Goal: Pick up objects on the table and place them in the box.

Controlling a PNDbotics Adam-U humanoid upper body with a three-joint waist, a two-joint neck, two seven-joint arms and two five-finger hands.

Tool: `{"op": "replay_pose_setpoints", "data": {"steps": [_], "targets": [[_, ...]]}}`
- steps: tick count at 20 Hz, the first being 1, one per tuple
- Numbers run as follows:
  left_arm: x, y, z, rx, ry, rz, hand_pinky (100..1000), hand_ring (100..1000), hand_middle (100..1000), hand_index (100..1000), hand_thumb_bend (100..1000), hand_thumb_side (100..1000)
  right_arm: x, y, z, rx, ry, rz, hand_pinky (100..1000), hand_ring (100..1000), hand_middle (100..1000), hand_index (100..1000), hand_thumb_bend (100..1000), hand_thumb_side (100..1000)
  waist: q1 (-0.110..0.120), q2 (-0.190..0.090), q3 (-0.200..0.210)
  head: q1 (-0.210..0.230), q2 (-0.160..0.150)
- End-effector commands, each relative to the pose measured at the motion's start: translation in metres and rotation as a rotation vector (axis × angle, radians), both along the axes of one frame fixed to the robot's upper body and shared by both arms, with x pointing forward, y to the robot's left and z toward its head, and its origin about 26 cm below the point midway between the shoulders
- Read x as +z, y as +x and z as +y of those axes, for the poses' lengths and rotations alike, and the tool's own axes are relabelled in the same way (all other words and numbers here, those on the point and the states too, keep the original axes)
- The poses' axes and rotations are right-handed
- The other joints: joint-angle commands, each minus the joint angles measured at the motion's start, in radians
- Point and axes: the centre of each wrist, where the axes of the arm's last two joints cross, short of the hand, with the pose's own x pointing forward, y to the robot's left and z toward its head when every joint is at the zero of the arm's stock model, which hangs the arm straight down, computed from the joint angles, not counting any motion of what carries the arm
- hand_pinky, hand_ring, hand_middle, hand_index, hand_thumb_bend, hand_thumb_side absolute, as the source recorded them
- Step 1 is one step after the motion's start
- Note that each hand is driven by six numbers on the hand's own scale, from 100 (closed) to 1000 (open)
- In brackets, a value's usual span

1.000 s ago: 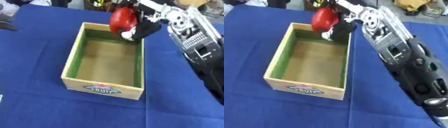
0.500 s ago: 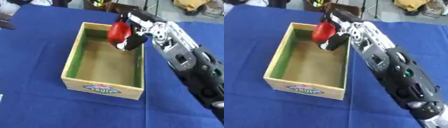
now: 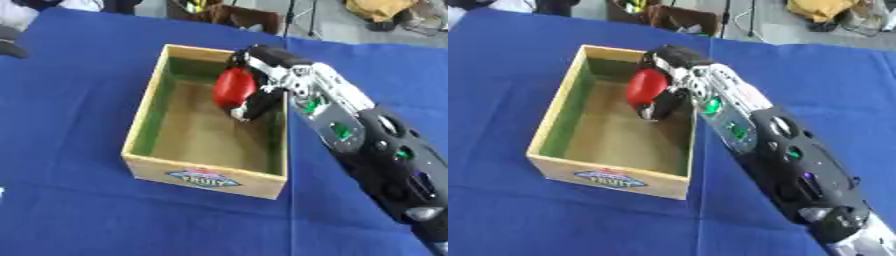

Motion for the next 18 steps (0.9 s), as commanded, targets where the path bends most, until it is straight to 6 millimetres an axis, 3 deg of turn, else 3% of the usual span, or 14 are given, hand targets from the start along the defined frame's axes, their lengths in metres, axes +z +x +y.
{"op": "replay_pose_setpoints", "data": {"steps": [1,2,4,6,9,14,18], "targets": [[0.008,-0.003,0.001,-0.003,0.011,-0.031,536,607,658,887,104,965,0.008,-0.001,0.002,0.026,-0.031,-0.028,427,514,548,628,100,258,0.005,-0.022,0.001,-0.002,0.005],[0.008,-0.003,0.001,-0.002,0.011,-0.030,536,607,658,887,104,966,0.010,-0.003,0.002,0.039,-0.040,-0.034,522,570,611,721,100,365,0.005,-0.022,0.001,-0.002,0.005],[0.007,-0.003,0.001,-0.002,0.011,-0.027,536,607,658,887,104,966,0.016,-0.006,0.002,0.065,-0.055,-0.053,649,722,752,846,216,492,0.004,-0.023,0.000,-0.001,0.005],[0.007,-0.003,0.001,-0.002,0.011,-0.025,536,607,658,887,105,966,0.022,-0.009,0.001,0.077,-0.067,-0.075,745,805,809,905,294,561,0.003,-0.023,-0.001,-0.001,0.005],[0.007,-0.003,0.001,-0.002,0.013,-0.023,536,606,658,886,105,966,0.029,-0.013,-0.002,0.071,-0.073,-0.107,799,850,838,920,367,626,0.003,-0.024,-0.002,0.001,0.005],[0.006,-0.003,0.001,0.000,0.012,-0.021,536,606,658,886,105,966,0.037,-0.019,-0.006,0.065,-0.065,-0.136,799,850,838,920,367,626,0.002,-0.026,-0.003,0.003,0.006],[0.004,-0.004,0.003,0.012,0.009,-0.014,535,605,657,886,106,965,0.070,-0.030,-0.024,0.068,0.011,-0.240,787,834,831,905,144,770,0.010,-0.029,-0.018,0.013,0.024]]}}
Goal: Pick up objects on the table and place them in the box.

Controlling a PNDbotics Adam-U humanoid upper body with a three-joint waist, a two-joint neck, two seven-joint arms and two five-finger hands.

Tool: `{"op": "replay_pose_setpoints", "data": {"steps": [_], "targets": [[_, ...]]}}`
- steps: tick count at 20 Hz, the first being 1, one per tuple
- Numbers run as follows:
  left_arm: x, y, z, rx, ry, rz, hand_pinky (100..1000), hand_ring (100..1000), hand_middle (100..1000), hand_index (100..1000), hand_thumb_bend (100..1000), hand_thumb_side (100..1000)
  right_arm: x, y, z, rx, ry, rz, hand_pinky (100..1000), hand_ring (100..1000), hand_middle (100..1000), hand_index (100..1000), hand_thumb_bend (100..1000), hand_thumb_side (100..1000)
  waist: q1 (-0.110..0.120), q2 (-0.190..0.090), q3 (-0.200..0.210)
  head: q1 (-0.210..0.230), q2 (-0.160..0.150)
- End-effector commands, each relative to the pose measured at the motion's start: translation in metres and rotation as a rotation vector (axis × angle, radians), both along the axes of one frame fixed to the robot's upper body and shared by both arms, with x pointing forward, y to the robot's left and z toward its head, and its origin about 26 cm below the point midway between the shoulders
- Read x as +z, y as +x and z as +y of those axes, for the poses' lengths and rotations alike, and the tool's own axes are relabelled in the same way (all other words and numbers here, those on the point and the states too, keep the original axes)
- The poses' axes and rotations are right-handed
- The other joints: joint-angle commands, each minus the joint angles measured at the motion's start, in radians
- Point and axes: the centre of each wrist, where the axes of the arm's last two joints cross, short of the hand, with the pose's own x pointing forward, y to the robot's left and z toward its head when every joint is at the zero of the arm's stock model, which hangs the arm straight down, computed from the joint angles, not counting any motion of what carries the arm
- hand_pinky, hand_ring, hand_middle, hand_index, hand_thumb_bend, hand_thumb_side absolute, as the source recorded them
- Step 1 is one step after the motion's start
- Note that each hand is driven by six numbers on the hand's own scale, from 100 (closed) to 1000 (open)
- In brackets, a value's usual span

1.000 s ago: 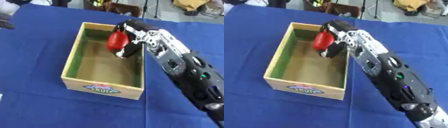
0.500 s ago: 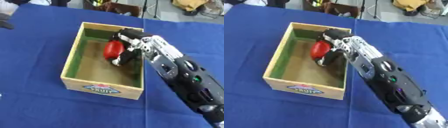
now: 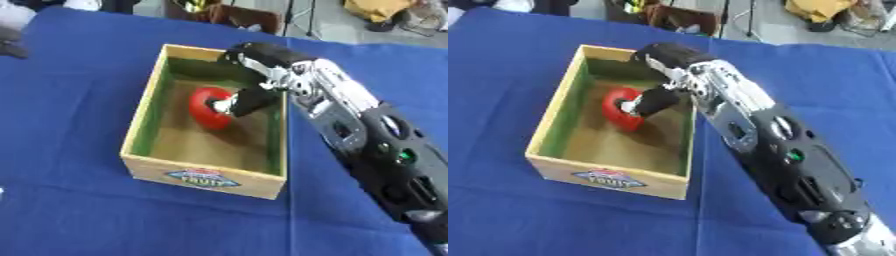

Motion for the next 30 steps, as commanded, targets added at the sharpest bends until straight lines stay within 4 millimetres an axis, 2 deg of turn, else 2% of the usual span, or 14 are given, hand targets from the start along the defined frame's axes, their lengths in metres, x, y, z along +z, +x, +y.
{"op": "replay_pose_setpoints", "data": {"steps": [1,5,10,11,13,17,23,30], "targets": [[0.006,-0.004,0.003,0.012,0.007,-0.024,535,604,657,886,106,965,0.040,-0.014,-0.022,0.007,0.079,-0.132,779,829,829,901,100,792,0.012,-0.030,-0.003,0.008,0.017],[0.005,-0.004,0.004,0.017,0.007,-0.020,535,604,656,886,107,965,0.067,-0.032,-0.049,0.019,0.193,-0.252,775,825,825,890,100,836,0.017,-0.031,-0.010,0.011,0.025],[0.006,-0.004,0.004,0.017,0.009,-0.021,535,604,656,886,107,965,0.070,-0.055,-0.055,0.053,0.281,-0.310,775,825,825,890,100,836,0.016,-0.030,-0.009,0.011,0.025],[0.005,-0.004,0.004,0.020,0.010,-0.017,533,602,655,885,108,965,0.072,-0.060,-0.058,0.053,0.298,-0.320,757,813,809,865,100,864,0.021,-0.031,-0.015,0.017,0.027],[0.003,-0.004,0.006,0.028,0.009,-0.009,533,602,655,885,108,966,0.078,-0.070,-0.073,0.034,0.340,-0.357,754,811,807,861,100,872,0.035,-0.033,-0.033,0.028,0.030],[0.002,-0.004,0.006,0.031,0.008,-0.006,532,601,655,885,108,965,0.087,-0.091,-0.104,0.012,0.426,-0.445,748,808,814,865,100,905,0.048,-0.031,-0.045,0.029,0.029],[0.002,-0.004,0.006,0.035,0.006,-0.004,532,601,654,885,108,965,0.086,-0.121,-0.128,0.005,0.541,-0.526,740,802,814,863,100,891,0.059,-0.027,-0.063,0.023,0.024],[-0.001,-0.005,0.007,0.042,0.000,0.003,531,600,655,885,108,966,0.074,-0.123,-0.160,-0.022,0.664,-0.557,756,804,821,854,100,919,0.077,-0.028,-0.083,0.051,0.025]]}}
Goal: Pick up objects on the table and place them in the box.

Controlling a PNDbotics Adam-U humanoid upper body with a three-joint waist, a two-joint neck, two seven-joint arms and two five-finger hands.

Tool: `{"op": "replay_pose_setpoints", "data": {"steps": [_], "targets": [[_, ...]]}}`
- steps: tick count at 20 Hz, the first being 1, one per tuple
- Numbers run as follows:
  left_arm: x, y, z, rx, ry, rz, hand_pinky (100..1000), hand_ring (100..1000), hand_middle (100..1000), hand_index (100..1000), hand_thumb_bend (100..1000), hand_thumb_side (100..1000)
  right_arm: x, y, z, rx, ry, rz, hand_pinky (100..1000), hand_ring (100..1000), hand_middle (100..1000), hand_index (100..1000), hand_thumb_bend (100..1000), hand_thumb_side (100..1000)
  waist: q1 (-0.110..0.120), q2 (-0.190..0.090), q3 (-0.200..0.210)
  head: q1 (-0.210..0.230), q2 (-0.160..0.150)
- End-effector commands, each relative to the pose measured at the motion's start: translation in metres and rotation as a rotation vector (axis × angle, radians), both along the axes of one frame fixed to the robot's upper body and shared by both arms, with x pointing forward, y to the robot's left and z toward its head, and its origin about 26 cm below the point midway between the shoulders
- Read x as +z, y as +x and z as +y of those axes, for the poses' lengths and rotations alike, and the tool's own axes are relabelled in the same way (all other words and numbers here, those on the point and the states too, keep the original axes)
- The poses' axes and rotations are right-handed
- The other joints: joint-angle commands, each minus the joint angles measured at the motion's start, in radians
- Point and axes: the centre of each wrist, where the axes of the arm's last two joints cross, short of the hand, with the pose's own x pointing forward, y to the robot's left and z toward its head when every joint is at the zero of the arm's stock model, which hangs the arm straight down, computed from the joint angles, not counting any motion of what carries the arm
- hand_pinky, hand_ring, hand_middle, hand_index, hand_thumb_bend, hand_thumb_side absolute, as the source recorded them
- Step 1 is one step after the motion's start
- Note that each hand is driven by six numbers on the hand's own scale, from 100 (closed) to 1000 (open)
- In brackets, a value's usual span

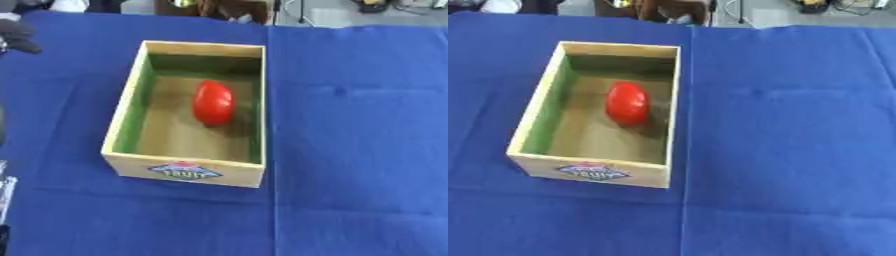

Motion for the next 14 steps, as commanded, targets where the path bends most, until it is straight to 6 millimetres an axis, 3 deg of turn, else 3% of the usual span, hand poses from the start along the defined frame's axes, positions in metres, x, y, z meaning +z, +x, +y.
{"op": "replay_pose_setpoints", "data": {"steps": [1,5,14], "targets": [[0.006,-0.003,0.003,0.012,0.005,-0.025,531,600,655,885,108,966,0.007,-0.009,-0.015,-0.001,0.034,-0.070,756,804,821,854,100,919,0.004,-0.026,-0.002,0.017,0.001],[0.005,-0.004,0.005,0.021,0.002,-0.023,530,599,659,886,109,966,-0.002,-0.008,-0.030,0.018,0.095,-0.097,827,846,850,876,100,964,0.012,-0.027,-0.005,0.042,0.006],[0.004,-0.004,0.007,0.035,-0.003,-0.020,530,599,660,886,109,967,-0.036,-0.005,-0.056,0.068,0.234,-0.129,826,856,867,890,100,1000,0.019,-0.024,-0.017,0.075,0.008]]}}
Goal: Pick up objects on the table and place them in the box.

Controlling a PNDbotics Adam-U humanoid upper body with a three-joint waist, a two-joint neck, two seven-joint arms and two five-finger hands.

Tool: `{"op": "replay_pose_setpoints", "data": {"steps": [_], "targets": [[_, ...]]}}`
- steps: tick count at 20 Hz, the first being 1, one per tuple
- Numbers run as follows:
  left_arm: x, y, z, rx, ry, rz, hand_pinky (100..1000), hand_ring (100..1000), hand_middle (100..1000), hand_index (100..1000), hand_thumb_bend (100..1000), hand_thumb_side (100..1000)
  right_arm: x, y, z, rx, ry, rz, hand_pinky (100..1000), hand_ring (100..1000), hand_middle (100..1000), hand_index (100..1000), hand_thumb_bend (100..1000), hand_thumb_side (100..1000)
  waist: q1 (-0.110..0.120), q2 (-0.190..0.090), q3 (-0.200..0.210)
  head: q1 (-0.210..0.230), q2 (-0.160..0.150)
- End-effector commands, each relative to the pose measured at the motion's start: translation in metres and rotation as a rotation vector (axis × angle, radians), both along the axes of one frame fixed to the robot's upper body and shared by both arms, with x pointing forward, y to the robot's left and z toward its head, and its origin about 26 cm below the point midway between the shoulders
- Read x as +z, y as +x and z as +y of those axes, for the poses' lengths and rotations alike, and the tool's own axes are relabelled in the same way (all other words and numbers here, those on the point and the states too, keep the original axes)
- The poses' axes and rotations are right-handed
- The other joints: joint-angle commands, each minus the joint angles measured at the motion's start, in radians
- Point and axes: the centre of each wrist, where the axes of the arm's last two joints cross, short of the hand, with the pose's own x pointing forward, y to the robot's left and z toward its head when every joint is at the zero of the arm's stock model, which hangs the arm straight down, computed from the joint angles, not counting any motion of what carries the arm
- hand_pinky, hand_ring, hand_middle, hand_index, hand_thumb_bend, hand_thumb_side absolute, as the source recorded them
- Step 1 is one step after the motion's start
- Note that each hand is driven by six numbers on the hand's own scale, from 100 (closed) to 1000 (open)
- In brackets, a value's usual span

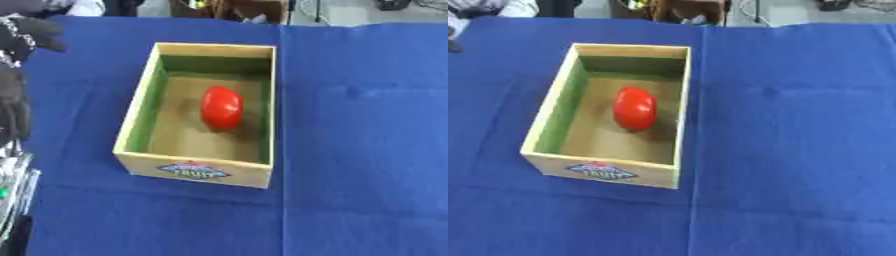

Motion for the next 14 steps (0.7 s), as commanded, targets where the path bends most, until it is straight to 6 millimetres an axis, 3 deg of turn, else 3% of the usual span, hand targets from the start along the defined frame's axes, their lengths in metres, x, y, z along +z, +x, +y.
{"op": "replay_pose_setpoints", "data": {"steps": [1,9,11,14], "targets": [[0.007,-0.003,0.004,0.017,0.008,-0.030,529,599,660,886,109,967,0.001,-0.006,-0.006,0.019,0.037,-0.050,824,855,870,892,100,1000,0.001,-0.023,-0.002,0.011,0.003],[0.007,-0.004,0.006,0.028,0.011,-0.027,529,598,660,886,110,967,-0.044,-0.003,-0.010,-0.028,0.087,0.035,838,865,896,905,100,1000,-0.004,-0.018,-0.005,0.025,-0.001],[0.007,-0.004,0.006,0.030,0.013,-0.025,529,598,661,887,110,968,-0.055,-0.002,-0.009,-0.041,0.094,0.050,851,881,937,967,100,1000,-0.006,-0.019,-0.005,0.029,-0.001],[0.006,-0.004,0.007,0.034,0.012,-0.024,529,598,662,887,109,967,-0.071,-0.002,-0.006,-0.053,0.098,0.054,865,894,946,982,100,1000,-0.008,-0.020,-0.004,0.030,-0.002]]}}
